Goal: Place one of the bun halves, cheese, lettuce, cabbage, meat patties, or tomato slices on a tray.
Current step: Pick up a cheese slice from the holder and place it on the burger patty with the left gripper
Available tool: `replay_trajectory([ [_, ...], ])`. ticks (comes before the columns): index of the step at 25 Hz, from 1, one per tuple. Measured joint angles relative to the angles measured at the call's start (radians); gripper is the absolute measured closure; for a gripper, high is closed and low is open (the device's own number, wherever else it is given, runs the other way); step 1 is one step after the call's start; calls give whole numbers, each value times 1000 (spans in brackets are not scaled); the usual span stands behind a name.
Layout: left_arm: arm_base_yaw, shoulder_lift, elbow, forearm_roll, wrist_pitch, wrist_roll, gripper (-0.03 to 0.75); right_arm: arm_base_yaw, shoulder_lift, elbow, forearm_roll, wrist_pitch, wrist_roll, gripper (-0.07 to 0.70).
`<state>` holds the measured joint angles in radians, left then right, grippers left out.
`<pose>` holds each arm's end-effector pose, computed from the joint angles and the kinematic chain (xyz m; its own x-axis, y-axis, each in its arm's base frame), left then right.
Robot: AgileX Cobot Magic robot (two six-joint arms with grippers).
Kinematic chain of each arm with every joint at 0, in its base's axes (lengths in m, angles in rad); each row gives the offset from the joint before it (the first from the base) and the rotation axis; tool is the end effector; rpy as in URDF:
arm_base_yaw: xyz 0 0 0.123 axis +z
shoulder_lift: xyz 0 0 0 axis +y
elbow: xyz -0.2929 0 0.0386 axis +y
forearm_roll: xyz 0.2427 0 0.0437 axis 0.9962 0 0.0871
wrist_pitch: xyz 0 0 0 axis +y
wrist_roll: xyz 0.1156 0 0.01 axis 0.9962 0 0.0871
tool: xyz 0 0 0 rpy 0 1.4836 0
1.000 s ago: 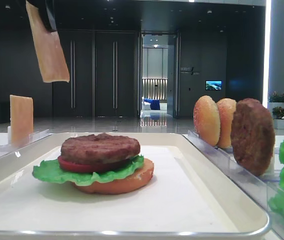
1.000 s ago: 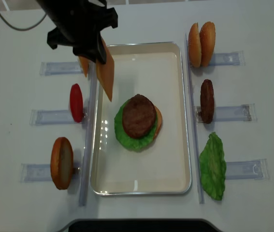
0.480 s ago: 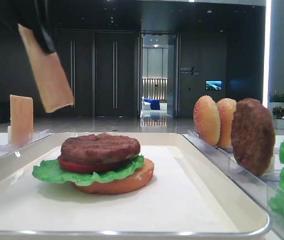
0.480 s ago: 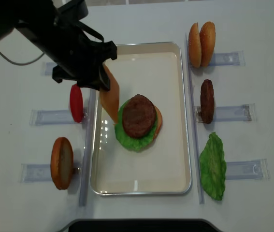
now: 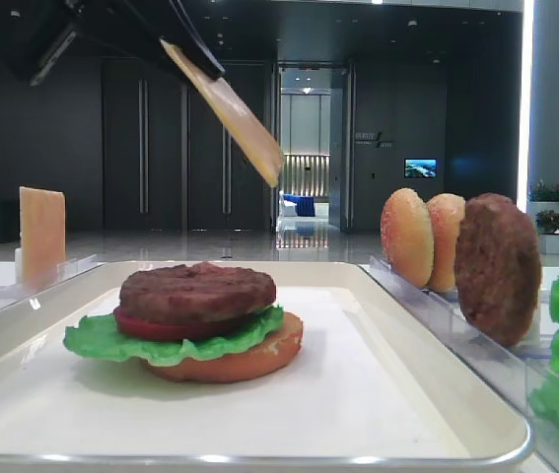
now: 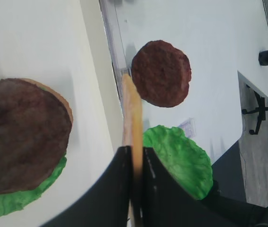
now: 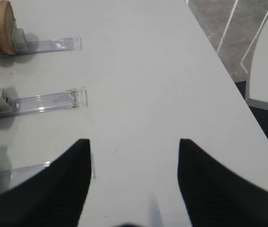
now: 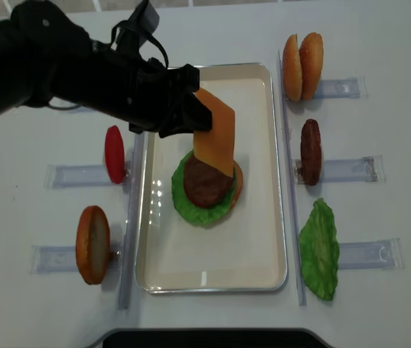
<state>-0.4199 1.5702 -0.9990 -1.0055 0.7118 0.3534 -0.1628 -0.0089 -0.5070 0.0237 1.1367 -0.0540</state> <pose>0.2707 -0.1910 0.2446 -0.9502 -0.0297 -0.3103 0.2008 0.7030 -0.6822 -0.0034 0.0031 0.2576 -0.5077 0.0388 -0.8607 0.1215 0.9922 -0.0270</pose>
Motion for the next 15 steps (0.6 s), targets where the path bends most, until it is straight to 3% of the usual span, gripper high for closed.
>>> replay_trajectory([
  [3, 0, 0, 33, -29, -4, 47, 690, 0, 0, 0, 0, 0, 0, 240],
  [9, 0, 0, 102, -29, -60, 74, 690, 0, 0, 0, 0, 0, 0, 240],
  [15, 0, 0, 110, -23, -105, 79, 690, 0, 0, 0, 0, 0, 0, 240],
])
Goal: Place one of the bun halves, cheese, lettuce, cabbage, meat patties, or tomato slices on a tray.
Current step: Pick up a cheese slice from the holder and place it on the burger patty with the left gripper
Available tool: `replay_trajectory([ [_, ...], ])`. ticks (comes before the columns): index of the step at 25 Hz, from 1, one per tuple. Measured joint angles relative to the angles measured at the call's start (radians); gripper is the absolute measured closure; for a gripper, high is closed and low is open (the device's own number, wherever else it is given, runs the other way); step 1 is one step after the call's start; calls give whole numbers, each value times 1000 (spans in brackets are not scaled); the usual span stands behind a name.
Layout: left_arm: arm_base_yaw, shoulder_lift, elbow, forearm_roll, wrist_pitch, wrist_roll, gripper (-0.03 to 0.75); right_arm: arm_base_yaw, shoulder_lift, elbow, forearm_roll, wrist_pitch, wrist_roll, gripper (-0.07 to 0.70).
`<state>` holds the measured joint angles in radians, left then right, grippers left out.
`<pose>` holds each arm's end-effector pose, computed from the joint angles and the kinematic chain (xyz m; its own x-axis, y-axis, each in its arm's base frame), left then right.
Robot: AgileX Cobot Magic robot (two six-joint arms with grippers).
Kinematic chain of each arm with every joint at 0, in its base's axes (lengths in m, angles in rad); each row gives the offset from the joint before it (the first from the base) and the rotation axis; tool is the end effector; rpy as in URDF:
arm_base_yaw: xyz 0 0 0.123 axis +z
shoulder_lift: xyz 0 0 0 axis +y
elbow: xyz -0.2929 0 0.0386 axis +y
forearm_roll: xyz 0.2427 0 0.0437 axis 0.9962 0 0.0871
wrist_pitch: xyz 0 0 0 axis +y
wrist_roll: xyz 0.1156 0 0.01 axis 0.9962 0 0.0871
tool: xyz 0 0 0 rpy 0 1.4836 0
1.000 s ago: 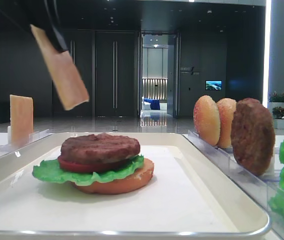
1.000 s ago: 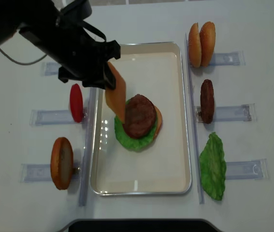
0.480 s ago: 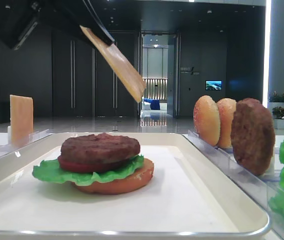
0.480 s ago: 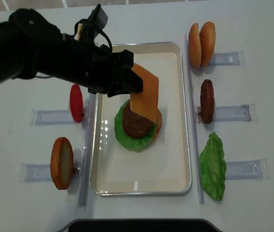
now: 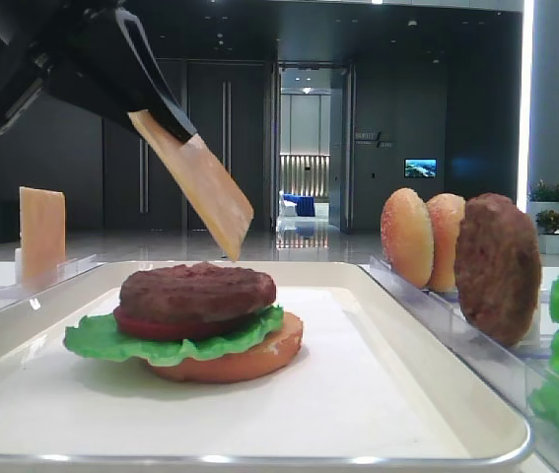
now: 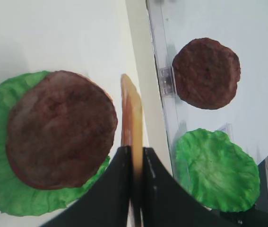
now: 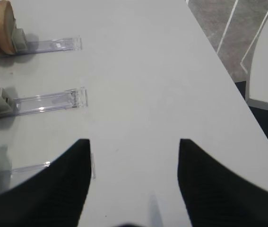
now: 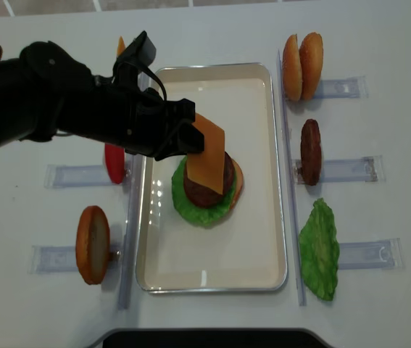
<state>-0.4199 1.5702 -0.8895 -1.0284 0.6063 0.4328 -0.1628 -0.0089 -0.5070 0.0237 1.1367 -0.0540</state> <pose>0.2640 -0.1800 0.2155 -0.9439 -0.0412 -0.3277 0.1861 0.7534 -0.6307 -0.0034 0.0031 0.2576 -0.5077 0.0388 -0.8607 0.1215 0.9922 -0.0270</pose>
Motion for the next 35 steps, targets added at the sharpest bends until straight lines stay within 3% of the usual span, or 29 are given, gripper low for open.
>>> replay_trajectory([
  [18, 1, 80, 0, 24, -33, 1, 662, 0, 0, 0, 0, 0, 0, 240],
  [23, 13, 80, 0, 24, -44, 1, 483, 0, 0, 0, 0, 0, 0, 240],
  [28, 77, 80, 0, 31, 1, -1, 295, 0, 0, 0, 0, 0, 0, 240],
  [35, 135, 80, 0, 38, 63, -1, 205, 0, 0, 0, 0, 0, 0, 240],
])
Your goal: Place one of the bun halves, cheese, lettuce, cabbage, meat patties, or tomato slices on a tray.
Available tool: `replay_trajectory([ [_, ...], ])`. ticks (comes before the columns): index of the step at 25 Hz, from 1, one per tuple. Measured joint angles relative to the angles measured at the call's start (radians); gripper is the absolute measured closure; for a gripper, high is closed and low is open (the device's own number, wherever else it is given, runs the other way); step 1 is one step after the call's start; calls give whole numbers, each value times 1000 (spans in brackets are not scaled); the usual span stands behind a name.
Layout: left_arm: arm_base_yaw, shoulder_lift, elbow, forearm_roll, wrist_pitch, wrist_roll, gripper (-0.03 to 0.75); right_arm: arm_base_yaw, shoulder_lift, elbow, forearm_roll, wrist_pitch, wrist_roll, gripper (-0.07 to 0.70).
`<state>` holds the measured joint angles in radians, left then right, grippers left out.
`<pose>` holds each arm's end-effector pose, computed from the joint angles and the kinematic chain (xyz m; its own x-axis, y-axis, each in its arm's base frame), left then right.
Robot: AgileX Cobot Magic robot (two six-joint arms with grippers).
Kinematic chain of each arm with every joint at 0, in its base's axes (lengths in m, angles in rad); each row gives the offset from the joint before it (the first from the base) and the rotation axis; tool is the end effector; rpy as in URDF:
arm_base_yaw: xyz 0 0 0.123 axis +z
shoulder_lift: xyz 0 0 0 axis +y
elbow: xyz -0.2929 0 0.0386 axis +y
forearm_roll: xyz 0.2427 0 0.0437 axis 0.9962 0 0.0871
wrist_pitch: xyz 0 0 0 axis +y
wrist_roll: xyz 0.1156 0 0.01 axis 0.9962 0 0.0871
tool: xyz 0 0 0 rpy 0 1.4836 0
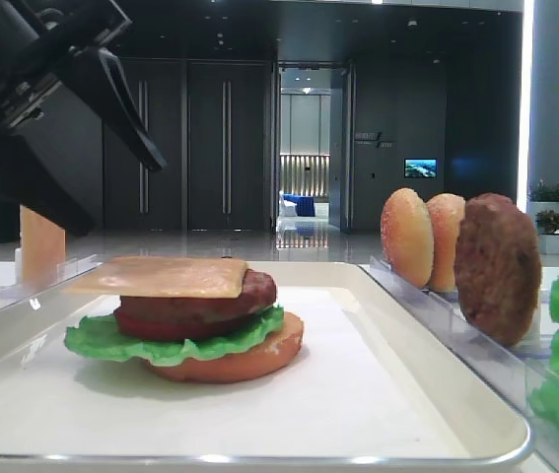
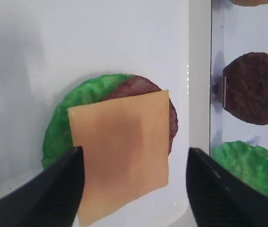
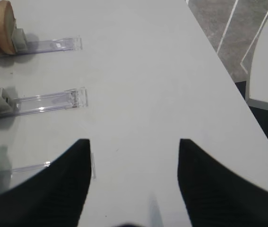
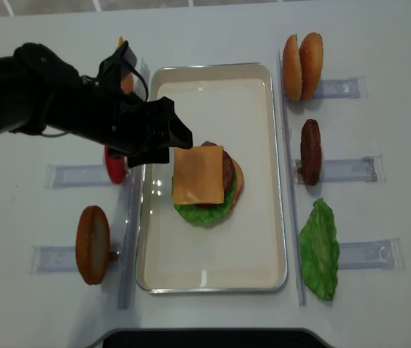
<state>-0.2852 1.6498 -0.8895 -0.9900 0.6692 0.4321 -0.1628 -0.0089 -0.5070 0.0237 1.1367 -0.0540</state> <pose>0.2844 -0.1462 0.1887 -0.9688 -0.0970 -0.2281 0.0660 0.7860 -0.6146 -0.0034 0.0031 0.2576 -0.5077 0.0388 -0.8607 0.1215 0.9922 -0.0270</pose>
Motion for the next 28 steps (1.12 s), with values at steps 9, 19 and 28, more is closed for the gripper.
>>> replay_trajectory([
  [9, 1, 0, -105, 182, 91, -177, 199, 0, 0, 0, 0, 0, 0, 240],
  [19, 1, 0, -486, 673, 465, -600, 199, 0, 0, 0, 0, 0, 0, 240],
  [28, 1, 0, -676, 802, 554, -745, 199, 0, 0, 0, 0, 0, 0, 240],
])
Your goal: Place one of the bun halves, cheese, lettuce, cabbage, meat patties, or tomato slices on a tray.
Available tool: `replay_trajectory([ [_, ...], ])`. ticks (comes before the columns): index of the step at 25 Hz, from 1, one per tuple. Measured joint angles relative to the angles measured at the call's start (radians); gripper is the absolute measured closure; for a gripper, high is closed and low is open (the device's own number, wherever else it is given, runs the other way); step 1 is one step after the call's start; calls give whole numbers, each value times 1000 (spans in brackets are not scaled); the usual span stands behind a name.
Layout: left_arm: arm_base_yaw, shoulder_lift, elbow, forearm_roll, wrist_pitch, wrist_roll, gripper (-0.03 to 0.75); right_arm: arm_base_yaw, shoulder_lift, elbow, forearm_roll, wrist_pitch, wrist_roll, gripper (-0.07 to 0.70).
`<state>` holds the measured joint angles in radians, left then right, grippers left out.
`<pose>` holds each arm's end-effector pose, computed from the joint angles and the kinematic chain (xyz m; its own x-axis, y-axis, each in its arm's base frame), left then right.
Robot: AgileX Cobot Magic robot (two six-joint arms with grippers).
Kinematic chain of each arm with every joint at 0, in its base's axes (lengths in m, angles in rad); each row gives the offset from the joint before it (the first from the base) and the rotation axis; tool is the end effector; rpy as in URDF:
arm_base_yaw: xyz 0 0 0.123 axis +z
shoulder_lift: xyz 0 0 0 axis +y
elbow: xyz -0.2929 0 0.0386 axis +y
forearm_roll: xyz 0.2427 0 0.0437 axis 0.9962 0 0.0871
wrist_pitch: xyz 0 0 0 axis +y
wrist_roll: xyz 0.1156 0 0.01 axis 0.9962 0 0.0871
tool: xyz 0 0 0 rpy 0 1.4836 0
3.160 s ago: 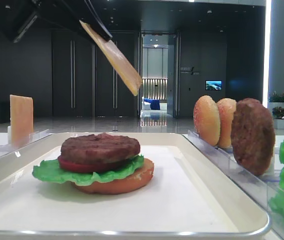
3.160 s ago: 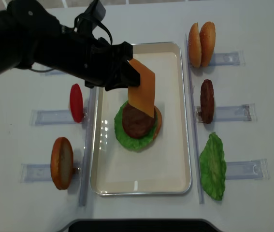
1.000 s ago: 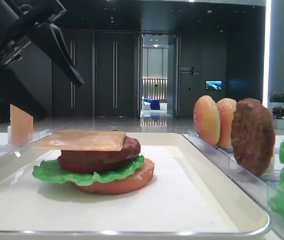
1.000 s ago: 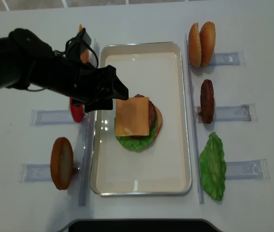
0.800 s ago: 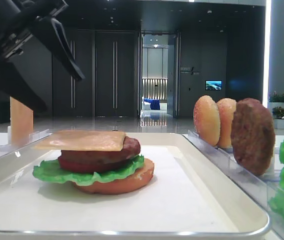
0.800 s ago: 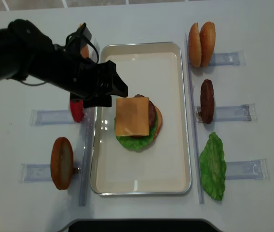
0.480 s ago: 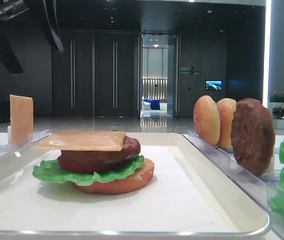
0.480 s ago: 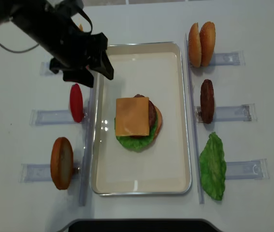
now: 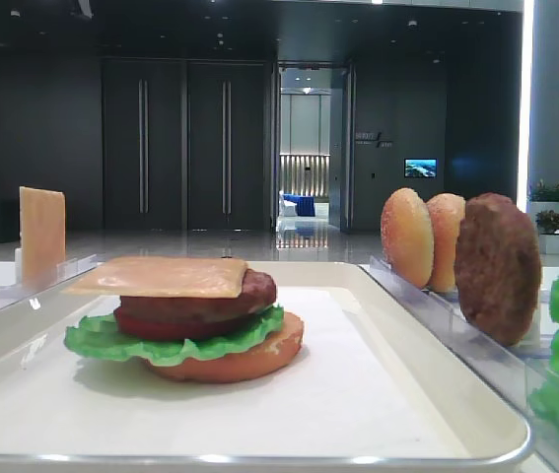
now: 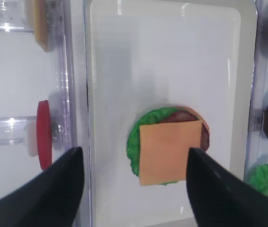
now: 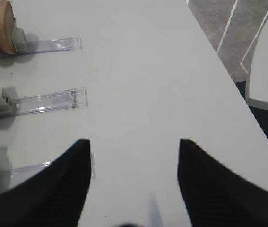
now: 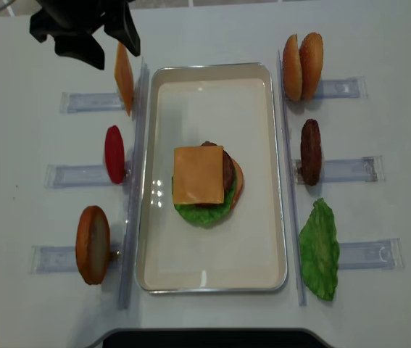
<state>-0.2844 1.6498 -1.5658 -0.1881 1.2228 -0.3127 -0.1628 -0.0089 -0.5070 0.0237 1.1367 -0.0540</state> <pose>0.3273 -0.1169 0.3281 -0.9596 -0.0976 -0.2641 -0.0199 0.9592 -0.2819 -0.0034 0.0031 0.2576 -0.5077 0.0388 -0.8607 0.1215 0.9922 -0.0270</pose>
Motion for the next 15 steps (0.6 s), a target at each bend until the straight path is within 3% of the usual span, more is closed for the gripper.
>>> replay_trajectory([
  [4, 0, 0, -1, 73, 5, -7, 199, 0, 0, 0, 0, 0, 0, 240],
  [11, 8, 0, -1, 412, 10, -25, 199, 0, 0, 0, 0, 0, 0, 240],
  [15, 86, 28, -2, 363, 10, 41, 199, 0, 0, 0, 0, 0, 0, 240],
])
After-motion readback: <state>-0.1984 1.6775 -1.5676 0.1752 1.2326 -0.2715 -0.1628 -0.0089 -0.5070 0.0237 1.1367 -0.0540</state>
